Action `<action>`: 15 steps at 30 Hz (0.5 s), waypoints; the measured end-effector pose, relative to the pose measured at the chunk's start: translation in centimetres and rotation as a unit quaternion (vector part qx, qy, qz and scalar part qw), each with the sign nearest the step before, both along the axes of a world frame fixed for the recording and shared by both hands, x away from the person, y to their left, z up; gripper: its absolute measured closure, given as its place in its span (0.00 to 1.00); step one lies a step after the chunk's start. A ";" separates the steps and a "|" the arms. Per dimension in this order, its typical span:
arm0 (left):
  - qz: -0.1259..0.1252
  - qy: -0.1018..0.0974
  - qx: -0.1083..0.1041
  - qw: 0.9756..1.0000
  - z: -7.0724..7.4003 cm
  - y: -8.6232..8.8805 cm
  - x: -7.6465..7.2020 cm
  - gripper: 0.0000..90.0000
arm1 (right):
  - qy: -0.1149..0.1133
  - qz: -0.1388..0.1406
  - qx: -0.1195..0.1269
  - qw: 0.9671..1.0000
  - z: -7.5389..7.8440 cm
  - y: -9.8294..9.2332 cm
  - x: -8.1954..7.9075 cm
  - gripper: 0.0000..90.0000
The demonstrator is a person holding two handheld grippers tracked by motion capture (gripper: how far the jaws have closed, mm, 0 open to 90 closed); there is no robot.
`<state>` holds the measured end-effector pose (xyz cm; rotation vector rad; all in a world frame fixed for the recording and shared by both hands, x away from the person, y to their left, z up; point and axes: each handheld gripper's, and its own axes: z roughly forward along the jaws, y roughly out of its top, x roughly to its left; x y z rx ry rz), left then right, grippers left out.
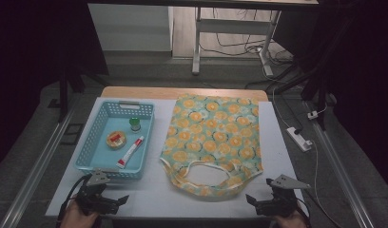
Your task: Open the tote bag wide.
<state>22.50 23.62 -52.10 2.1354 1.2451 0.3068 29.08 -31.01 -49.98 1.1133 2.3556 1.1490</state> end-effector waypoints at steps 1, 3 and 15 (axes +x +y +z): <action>0.000 0.000 0.000 1.000 0.0 0.0 0.0 0.00 | 0.000 0.001 0.000 1.000 0.0 0.0 0.0 0.00; 0.000 0.000 -0.003 1.000 0.0 0.0 0.0 0.00 | 0.001 0.001 0.001 1.000 0.0 0.0 0.0 0.00; 0.001 0.001 -0.009 1.000 0.0 0.2 0.0 0.00 | -0.004 0.011 -0.018 1.000 0.1 0.4 -0.1 0.00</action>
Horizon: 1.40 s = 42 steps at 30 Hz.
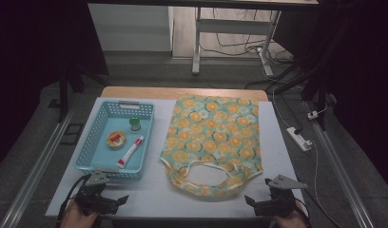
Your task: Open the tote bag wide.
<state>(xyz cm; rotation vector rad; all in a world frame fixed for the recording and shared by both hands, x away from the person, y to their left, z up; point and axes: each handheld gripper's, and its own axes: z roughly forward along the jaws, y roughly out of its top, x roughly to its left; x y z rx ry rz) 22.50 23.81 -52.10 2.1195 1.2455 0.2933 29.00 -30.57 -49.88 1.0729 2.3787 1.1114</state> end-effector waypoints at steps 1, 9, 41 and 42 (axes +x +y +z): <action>0.000 0.001 -0.001 1.000 0.0 0.0 0.0 0.00 | -0.002 0.000 0.000 1.000 0.1 0.0 0.0 0.00; -0.001 0.002 0.002 1.000 0.0 -0.1 0.0 0.00 | -0.008 0.014 -0.013 1.000 0.4 0.5 0.1 0.00; -0.002 0.004 0.009 1.000 -0.1 -0.2 0.0 0.00 | 0.005 0.064 -0.033 0.997 2.8 4.9 2.6 0.00; -0.002 0.004 0.009 1.000 -0.1 -0.2 0.0 0.00 | 0.007 0.066 -0.030 0.997 2.9 5.0 2.7 0.00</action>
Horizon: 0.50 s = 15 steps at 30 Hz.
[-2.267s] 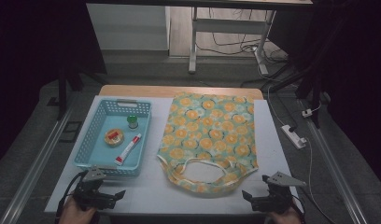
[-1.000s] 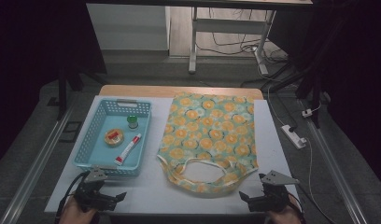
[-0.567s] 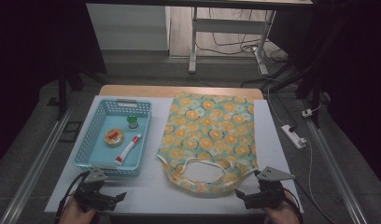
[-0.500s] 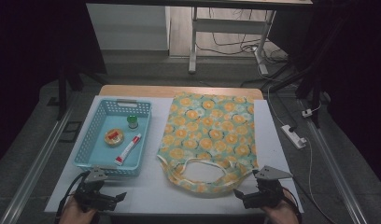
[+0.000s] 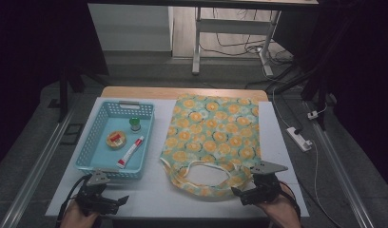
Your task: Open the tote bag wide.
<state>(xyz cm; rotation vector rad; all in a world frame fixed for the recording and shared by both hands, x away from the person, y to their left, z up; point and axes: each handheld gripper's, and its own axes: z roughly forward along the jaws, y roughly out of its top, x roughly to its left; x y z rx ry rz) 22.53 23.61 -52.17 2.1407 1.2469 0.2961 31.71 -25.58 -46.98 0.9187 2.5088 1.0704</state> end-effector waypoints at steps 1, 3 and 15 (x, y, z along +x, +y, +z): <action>0.000 0.000 0.000 1.000 0.0 0.0 0.0 0.00 | 0.002 0.001 -0.002 1.000 0.1 0.2 0.1 0.00; 0.000 0.001 0.000 1.000 0.0 0.0 0.0 0.00 | 0.000 0.002 -0.007 1.000 0.4 0.5 0.4 0.00; -0.001 0.001 0.003 1.000 0.0 -0.1 0.0 0.00 | 0.008 0.055 -0.028 0.998 0.3 4.2 2.2 0.10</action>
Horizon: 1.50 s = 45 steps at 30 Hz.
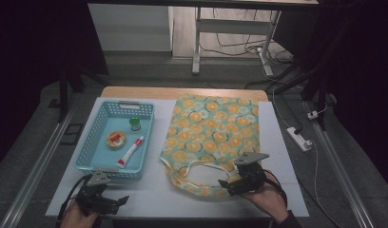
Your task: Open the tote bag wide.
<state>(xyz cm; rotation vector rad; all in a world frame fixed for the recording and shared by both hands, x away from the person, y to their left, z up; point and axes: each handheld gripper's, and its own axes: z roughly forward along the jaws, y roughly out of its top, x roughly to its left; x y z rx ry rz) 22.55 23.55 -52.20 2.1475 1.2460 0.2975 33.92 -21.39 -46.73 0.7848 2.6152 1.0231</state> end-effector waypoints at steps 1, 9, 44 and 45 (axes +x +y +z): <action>0.000 0.000 0.001 1.000 0.0 0.0 0.0 0.00 | 0.000 0.005 -0.003 1.000 -0.2 0.2 0.1 0.12; -0.001 0.001 0.002 1.000 0.0 0.0 0.0 0.01 | 0.038 0.037 -0.034 0.998 -2.5 0.5 0.1 0.28; 0.001 0.005 0.009 1.000 0.0 -0.1 0.1 0.01 | 0.013 0.056 0.014 0.998 0.1 -0.5 1.5 0.99; 0.001 0.005 0.009 1.000 0.0 -0.1 0.1 0.01 | 0.012 0.056 0.013 0.998 0.2 -0.4 1.9 0.99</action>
